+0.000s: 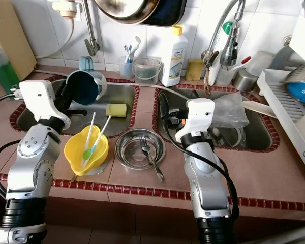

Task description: Kitchen organization

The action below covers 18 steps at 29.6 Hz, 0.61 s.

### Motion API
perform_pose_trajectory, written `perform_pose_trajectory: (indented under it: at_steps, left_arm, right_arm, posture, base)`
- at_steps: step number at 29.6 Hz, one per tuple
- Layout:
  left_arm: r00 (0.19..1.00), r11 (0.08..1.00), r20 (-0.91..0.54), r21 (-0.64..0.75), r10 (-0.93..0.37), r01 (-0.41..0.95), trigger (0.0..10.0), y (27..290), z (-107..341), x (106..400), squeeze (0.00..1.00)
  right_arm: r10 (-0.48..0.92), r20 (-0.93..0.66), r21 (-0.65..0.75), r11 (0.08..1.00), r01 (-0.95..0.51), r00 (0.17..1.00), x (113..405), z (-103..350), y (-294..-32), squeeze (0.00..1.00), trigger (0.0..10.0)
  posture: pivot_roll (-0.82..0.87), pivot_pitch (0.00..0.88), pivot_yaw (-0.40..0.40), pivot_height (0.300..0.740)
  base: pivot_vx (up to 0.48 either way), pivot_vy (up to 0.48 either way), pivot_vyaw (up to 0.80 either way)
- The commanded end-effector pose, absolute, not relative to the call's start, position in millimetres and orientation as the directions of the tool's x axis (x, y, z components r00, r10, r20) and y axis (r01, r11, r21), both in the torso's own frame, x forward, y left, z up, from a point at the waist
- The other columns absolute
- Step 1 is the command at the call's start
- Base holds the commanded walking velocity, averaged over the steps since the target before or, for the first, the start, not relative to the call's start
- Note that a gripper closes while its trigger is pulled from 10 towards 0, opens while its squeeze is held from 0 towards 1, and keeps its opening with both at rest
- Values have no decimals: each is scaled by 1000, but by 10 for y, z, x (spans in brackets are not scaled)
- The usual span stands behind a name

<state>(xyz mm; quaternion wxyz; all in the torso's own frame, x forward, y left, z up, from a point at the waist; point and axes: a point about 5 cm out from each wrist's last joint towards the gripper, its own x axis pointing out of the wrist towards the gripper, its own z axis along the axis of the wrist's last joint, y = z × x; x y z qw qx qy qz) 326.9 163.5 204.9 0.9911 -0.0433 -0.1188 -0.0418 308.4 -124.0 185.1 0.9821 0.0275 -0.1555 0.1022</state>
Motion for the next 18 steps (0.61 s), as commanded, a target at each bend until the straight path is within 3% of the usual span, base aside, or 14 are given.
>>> perform_pose_trajectory:
  at_steps: [1,18]
  left_arm:
    - [964,991,253,-85,-79,104,10000,1618,2103,3271,0]
    - [966,990,250,-104,-70,98,10000,1644,2105,3263,0]
  right_arm:
    - [191,315,18,978,-207,930,3093,1867,-1263,0,10000]
    - [213,307,17,973,-229,928,3076,1858,-1244,0,10000]
  posture:
    - [-20,0,-5,740]
    - [-19,0,-14,740]
  base:
    - [270,0,0]
    - [256,0,0]
